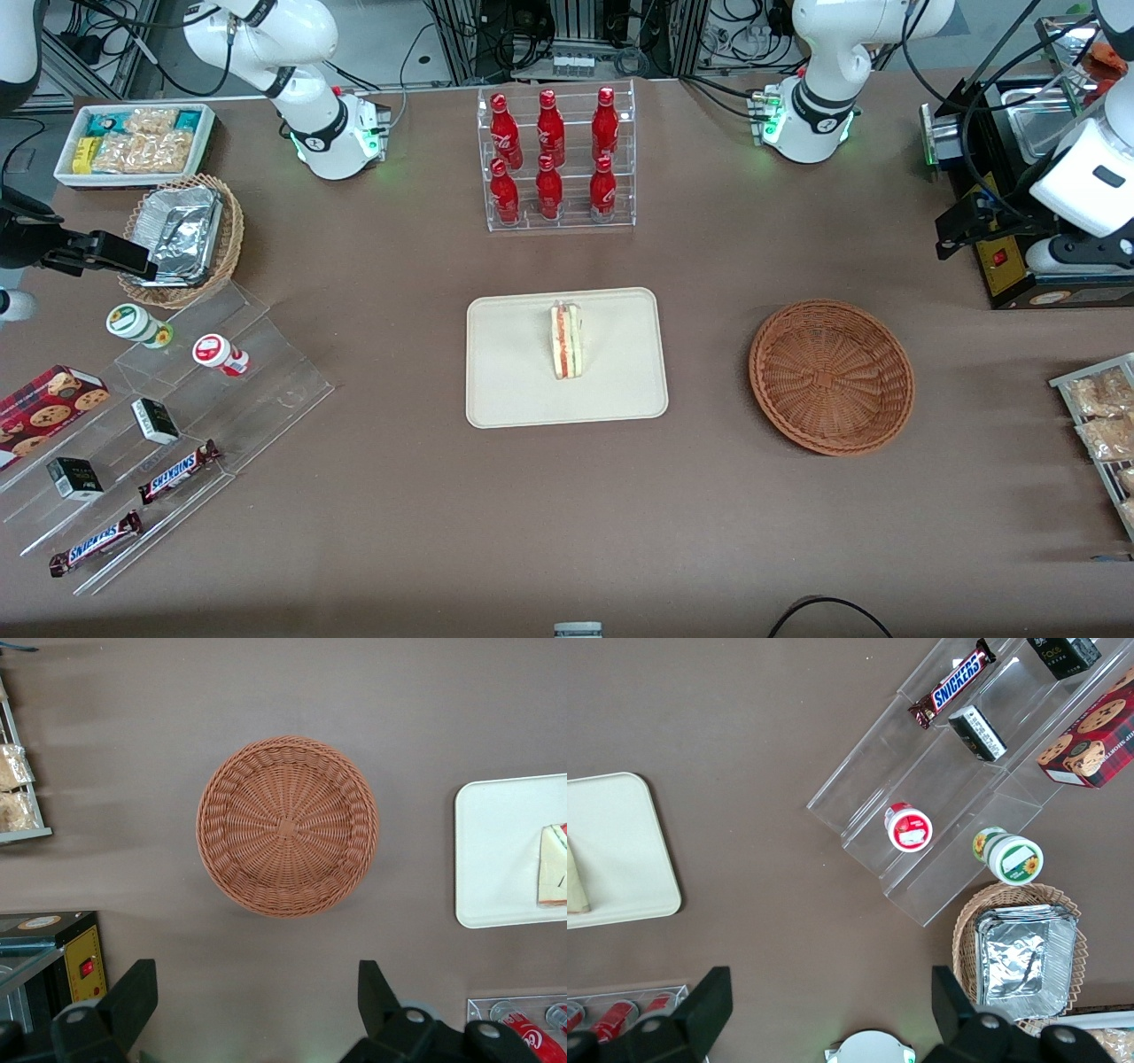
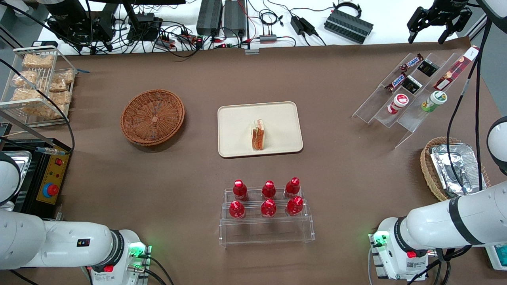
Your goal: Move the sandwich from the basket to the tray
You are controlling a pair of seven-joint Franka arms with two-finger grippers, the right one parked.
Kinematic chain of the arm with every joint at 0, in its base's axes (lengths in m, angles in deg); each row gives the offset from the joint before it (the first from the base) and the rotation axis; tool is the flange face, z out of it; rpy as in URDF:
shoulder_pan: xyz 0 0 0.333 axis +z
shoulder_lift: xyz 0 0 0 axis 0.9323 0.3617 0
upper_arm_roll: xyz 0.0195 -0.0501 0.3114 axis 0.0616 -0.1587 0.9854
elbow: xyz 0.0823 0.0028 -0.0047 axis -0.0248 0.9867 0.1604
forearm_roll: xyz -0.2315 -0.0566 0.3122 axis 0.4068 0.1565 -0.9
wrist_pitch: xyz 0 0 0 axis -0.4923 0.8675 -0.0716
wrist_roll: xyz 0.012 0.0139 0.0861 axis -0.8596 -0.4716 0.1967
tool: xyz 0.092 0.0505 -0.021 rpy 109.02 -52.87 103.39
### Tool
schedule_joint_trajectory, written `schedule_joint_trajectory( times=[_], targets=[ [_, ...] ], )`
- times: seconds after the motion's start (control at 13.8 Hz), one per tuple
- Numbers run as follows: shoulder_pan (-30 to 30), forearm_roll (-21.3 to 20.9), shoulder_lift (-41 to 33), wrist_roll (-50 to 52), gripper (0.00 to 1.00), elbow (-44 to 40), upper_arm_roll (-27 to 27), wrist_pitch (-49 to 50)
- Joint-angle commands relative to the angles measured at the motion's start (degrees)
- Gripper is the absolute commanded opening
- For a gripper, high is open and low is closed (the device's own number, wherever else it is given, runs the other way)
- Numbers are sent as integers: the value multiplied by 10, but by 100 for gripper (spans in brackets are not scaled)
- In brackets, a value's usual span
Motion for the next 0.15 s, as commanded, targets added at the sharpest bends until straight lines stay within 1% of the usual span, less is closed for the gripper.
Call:
schedule_joint_trajectory(
  times=[0.0, 0.07],
  targets=[
    [6, -3, -7, 2, 100, 12, -6, 2],
    [6, -2, -7, 3, 100, 10, -6, 1]
  ],
)
